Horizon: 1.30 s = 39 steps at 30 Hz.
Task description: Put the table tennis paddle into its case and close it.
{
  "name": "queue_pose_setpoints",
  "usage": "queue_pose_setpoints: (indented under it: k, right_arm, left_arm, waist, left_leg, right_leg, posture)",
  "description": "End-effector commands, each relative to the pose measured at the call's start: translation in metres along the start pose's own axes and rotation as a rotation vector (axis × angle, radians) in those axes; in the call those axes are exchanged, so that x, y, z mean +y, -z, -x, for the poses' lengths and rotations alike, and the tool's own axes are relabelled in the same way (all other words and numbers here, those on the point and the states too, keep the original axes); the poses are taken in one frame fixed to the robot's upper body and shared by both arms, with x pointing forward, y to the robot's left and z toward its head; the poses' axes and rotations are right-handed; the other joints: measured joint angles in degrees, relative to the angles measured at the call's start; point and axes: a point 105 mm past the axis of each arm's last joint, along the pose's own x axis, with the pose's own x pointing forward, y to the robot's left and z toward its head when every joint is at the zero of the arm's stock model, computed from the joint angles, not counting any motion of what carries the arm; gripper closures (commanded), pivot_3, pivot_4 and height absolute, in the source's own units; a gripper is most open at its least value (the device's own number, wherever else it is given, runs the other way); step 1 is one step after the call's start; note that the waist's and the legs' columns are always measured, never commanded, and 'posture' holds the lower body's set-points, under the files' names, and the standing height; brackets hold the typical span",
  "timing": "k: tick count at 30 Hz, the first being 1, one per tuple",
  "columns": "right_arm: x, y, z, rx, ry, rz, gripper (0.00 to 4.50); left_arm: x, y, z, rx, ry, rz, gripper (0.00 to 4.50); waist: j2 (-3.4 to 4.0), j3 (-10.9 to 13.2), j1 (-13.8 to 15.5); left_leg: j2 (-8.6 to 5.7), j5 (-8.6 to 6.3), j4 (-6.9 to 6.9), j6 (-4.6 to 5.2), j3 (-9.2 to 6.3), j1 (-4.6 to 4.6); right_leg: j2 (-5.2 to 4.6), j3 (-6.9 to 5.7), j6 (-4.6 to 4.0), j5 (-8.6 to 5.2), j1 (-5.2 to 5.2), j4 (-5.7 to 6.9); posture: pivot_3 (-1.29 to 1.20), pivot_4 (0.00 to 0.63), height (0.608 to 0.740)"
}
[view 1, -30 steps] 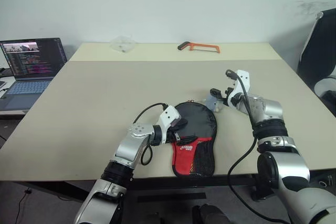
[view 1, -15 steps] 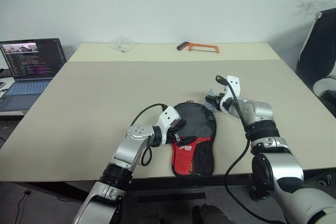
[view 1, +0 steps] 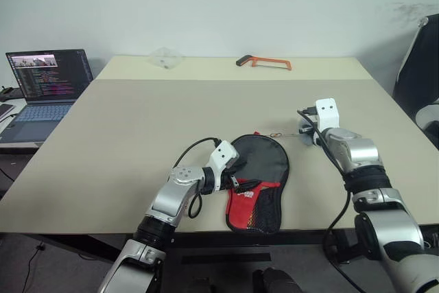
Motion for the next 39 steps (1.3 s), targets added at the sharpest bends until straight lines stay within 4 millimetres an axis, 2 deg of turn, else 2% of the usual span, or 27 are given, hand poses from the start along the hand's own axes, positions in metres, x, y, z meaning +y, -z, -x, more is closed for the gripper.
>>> queue_pose_setpoints:
  k: [1, 5, 12, 16, 19, 22, 28, 34, 39]
  right_arm:
    - [-0.021, -0.006, 0.027, -0.009, -0.012, 0.149, 4.06]
    - [-0.024, 0.005, 0.051, 0.034, -0.087, 0.289, 4.06]
    - [0.001, 0.03, 0.108, 0.127, -0.402, 0.593, 4.08]
    - [0.011, 0.042, 0.132, 0.169, -0.527, 0.707, 4.1]
    - [0.02, 0.048, 0.142, 0.18, -0.604, 0.745, 4.11]
    - [0.038, 0.063, 0.164, 0.208, -0.762, 0.793, 4.11]
    - [0.062, 0.095, 0.198, 0.305, -0.973, 0.872, 4.11]
    - [0.088, 0.122, 0.225, 0.317, -1.148, 0.834, 4.11]
    - [0.103, 0.134, 0.236, 0.321, -1.217, 0.834, 4.12]
  left_arm:
    - [-0.006, 0.014, -0.002, 0.039, 0.027, 0.041, 0.0]
    - [-0.007, 0.014, -0.003, 0.043, 0.037, 0.038, 0.0]
    - [-0.005, 0.014, -0.004, 0.053, 0.046, 0.031, 0.0]
    - [-0.004, 0.017, -0.005, 0.076, 0.047, 0.023, 0.0]
    - [-0.003, 0.018, -0.007, 0.089, 0.046, 0.016, 0.0]
    - [-0.002, 0.022, -0.009, 0.127, 0.041, 0.01, 0.0]
    - [0.014, 0.047, -0.01, 0.263, -0.068, 0.009, 0.0]
    - [0.012, 0.054, -0.01, 0.3, -0.057, -0.005, 0.0]
    - [0.013, 0.054, -0.011, 0.317, -0.042, -0.016, 0.0]
  waist:
    - [0.01, -0.01, 0.24]
    - [0.05, -0.01, 0.43]
    - [0.13, 0.01, 0.64]
    - [0.14, 0.01, 0.8]
    - [0.13, 0.01, 0.85]
    - [0.16, -0.01, 1.23]
    - [0.26, -0.26, 1.39]
    - [0.29, -0.48, 1.9]
    - [0.34, -0.65, 2.08]
  left_leg:
    - [-0.01, 0.0, 0.0, 0.0, -0.03, 0.0]
    - [-0.03, 0.0, 0.0, 0.0, -0.03, 0.02]
    - [-0.01, 0.0, 0.01, 0.0, -0.03, 0.1]
    - [-0.01, -0.01, 0.01, 0.0, -0.03, 0.09]
    - [-0.01, -0.01, 0.01, 0.0, -0.01, 0.1]
    - [-0.01, -0.01, 0.02, 0.0, -0.04, 0.1]
    - [0.01, -0.02, -0.02, 0.0, -0.1, 0.07]
    - [-0.01, -0.03, -0.02, -0.02, -0.2, 0.22]
    - [-0.01, -0.06, -0.04, -0.05, -0.22, 0.34]
  right_leg:
    - [0.0, -0.03, 0.02, -0.02, 0.02, 0.0]
    - [0.01, -0.04, 0.07, -0.05, 0.05, -0.05]
    - [0.11, -0.11, 0.23, -0.18, 0.28, -0.18]
    - [0.11, -0.17, 0.25, -0.18, 0.31, -0.31]
    - [0.11, -0.21, 0.28, -0.17, 0.37, -0.38]
    - [0.11, -0.23, 0.29, -0.16, 0.38, -0.45]
    - [0.1, -0.29, 0.3, -0.15, 0.55, -0.73]
    - [0.05, -0.54, 0.31, -0.22, 0.89, -0.88]
    - [0.04, -0.65, 0.27, -0.32, 1.08, -0.91]
  posture:
    - [0.0, 0.15, 0.74]
    - [0.0, 0.15, 0.74]
    - [0.0, 0.15, 0.74]
    - [0.0, 0.15, 0.74]
    - [0.0, 0.15, 0.74]
    - [0.0, 0.15, 0.74]
    - [0.0, 0.15, 0.74]
    - [0.0, 0.15, 0.74]
    - [0.0, 0.15, 0.74]
